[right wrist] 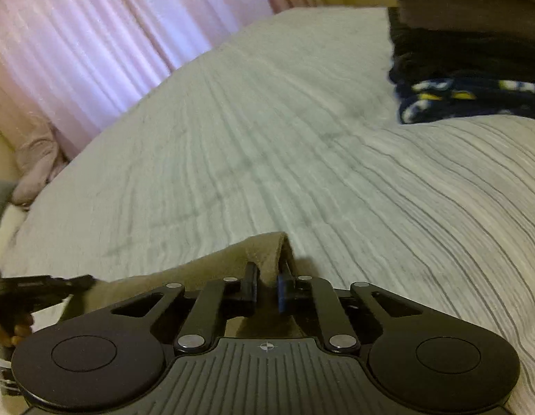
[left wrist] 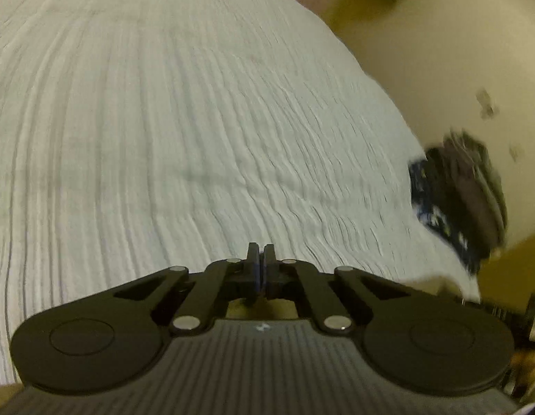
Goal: Fold clothes
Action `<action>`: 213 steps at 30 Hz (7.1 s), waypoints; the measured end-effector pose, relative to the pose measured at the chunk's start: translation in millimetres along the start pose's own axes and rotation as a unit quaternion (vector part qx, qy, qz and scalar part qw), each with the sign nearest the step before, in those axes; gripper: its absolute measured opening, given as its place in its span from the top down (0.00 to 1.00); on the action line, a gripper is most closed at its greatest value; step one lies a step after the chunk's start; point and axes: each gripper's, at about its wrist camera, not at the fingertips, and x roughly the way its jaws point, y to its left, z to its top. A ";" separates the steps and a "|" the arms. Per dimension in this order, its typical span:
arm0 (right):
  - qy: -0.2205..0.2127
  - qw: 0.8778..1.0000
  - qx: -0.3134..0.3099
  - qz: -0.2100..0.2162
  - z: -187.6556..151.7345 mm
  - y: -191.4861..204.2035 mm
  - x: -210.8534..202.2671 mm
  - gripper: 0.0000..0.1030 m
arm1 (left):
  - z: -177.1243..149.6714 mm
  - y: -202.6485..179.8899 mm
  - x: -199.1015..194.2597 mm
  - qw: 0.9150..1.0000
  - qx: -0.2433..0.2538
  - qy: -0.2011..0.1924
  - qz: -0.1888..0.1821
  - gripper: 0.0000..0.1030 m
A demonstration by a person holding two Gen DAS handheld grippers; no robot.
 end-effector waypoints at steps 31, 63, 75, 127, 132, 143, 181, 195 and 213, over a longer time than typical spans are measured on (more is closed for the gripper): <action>0.099 0.988 -0.022 -0.117 -52.7 65.8 -95.7 0.45 | -161.2 17.0 -285.6 0.943 -0.133 -0.004 0.306 0.77; 0.131 0.983 -0.098 -0.081 -167.6 313.4 -246.0 0.45 | -176.7 -58.8 -508.1 0.936 -0.023 -0.035 0.350 0.52; 0.106 0.985 -0.071 -0.112 -230.0 366.6 -276.1 0.45 | -190.7 -18.0 -540.3 0.947 0.039 -0.008 0.319 0.51; 0.118 0.971 -0.199 -0.053 -127.5 327.8 -283.4 0.45 | -204.0 -110.4 -472.4 0.936 -0.075 -0.016 0.345 0.50; 0.126 0.968 -0.213 -0.042 -117.9 315.2 -276.1 0.45 | -213.2 -122.2 -462.9 0.929 -0.099 -0.019 0.356 0.49; 0.160 0.960 -0.224 -0.043 -115.7 307.6 -245.8 0.45 | -218.0 -94.6 -458.9 0.919 -0.161 -0.013 0.359 0.49; 0.167 0.965 0.129 -0.156 -117.9 228.7 -38.0 0.45 | -251.4 279.9 -373.7 0.757 -0.565 -0.253 0.211 0.50; 0.180 0.967 0.109 -0.142 -110.2 191.1 -11.6 0.45 | -271.8 271.7 -338.2 0.722 -0.539 -0.381 0.207 0.72; 0.100 0.976 0.142 -0.131 -45.9 113.0 -41.4 0.45 | -144.1 61.4 -266.1 0.953 -0.141 -0.265 0.044 0.94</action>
